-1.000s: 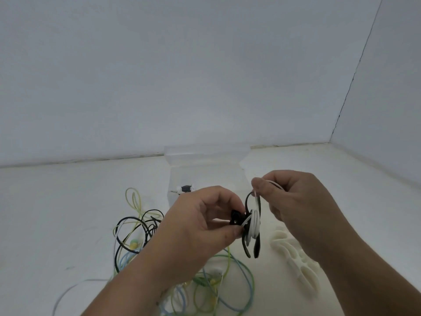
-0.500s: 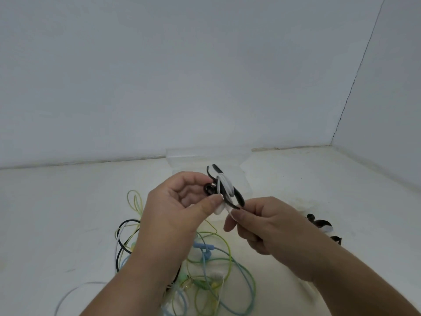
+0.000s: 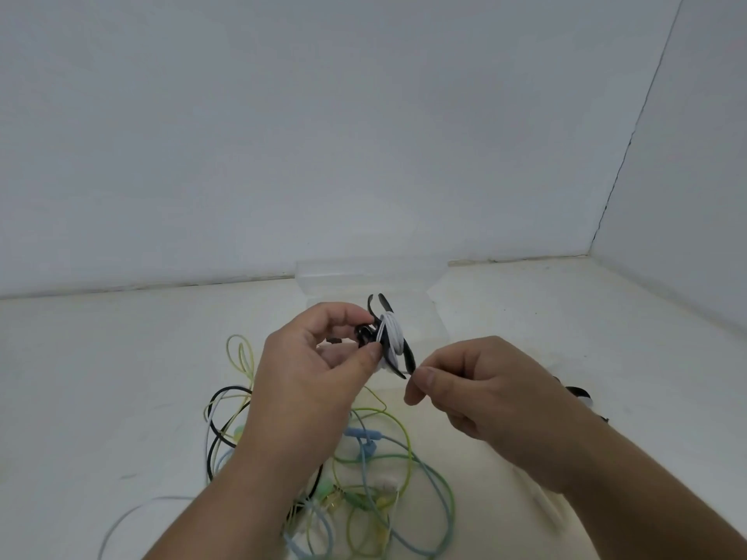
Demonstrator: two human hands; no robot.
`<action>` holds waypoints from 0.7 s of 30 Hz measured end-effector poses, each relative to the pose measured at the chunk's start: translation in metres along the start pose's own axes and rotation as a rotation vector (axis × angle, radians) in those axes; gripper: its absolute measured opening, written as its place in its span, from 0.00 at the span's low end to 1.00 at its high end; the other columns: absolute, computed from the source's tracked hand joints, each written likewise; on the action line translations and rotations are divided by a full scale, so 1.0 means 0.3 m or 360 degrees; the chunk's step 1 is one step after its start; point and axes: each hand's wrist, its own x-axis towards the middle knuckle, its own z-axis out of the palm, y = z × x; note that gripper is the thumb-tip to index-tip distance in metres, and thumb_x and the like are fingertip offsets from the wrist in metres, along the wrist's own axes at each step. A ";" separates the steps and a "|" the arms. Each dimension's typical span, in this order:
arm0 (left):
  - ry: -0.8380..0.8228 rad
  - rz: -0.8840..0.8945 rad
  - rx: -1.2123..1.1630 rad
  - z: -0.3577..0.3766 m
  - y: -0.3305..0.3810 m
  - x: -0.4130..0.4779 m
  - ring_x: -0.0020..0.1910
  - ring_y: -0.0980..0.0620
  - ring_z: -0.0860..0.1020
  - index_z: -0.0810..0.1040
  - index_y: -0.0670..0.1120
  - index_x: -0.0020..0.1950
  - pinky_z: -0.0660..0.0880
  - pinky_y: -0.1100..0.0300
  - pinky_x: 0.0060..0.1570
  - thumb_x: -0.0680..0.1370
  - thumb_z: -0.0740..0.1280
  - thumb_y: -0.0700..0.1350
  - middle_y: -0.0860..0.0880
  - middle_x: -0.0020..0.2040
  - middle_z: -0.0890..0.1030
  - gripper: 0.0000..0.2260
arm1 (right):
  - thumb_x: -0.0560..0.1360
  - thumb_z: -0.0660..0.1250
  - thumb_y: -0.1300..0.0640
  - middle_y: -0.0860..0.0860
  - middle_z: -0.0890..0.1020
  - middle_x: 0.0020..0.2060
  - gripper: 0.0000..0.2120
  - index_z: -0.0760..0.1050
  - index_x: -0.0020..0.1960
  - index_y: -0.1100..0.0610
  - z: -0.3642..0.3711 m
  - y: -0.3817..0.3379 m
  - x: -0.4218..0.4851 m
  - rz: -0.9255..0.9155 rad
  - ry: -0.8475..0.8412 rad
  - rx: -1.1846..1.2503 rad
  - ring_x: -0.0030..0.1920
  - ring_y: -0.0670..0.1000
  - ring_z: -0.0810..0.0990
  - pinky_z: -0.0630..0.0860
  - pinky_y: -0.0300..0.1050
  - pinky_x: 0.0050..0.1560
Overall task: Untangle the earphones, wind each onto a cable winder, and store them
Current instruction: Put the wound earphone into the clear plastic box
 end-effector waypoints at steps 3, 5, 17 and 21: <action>0.0017 0.0062 0.0045 0.005 0.005 -0.009 0.35 0.55 0.82 0.82 0.54 0.45 0.74 0.69 0.35 0.74 0.74 0.36 0.45 0.38 0.86 0.12 | 0.80 0.65 0.53 0.50 0.66 0.27 0.13 0.83 0.40 0.54 0.011 -0.001 -0.003 0.0008 -0.0003 0.0022 0.28 0.49 0.63 0.61 0.43 0.31; 0.0020 0.0106 0.0065 0.009 0.008 -0.012 0.33 0.55 0.81 0.81 0.51 0.45 0.72 0.70 0.31 0.74 0.73 0.35 0.46 0.36 0.86 0.11 | 0.80 0.65 0.53 0.47 0.67 0.25 0.14 0.83 0.39 0.56 0.015 -0.003 -0.005 0.0026 0.0007 0.0070 0.27 0.48 0.63 0.61 0.42 0.29; 0.0097 -0.0159 -0.0314 0.001 -0.024 0.019 0.40 0.47 0.83 0.80 0.41 0.51 0.83 0.53 0.43 0.77 0.69 0.34 0.41 0.40 0.81 0.05 | 0.81 0.63 0.57 0.48 0.66 0.23 0.17 0.80 0.35 0.59 0.008 -0.016 -0.008 0.0045 0.0185 0.0331 0.24 0.48 0.61 0.60 0.36 0.24; 0.0129 -0.0176 -0.0371 0.000 -0.031 0.019 0.42 0.46 0.84 0.80 0.40 0.50 0.83 0.54 0.42 0.76 0.70 0.34 0.42 0.41 0.82 0.04 | 0.81 0.63 0.56 0.50 0.66 0.24 0.18 0.81 0.34 0.56 0.020 -0.022 -0.013 0.0035 0.0013 0.0218 0.26 0.49 0.61 0.60 0.40 0.27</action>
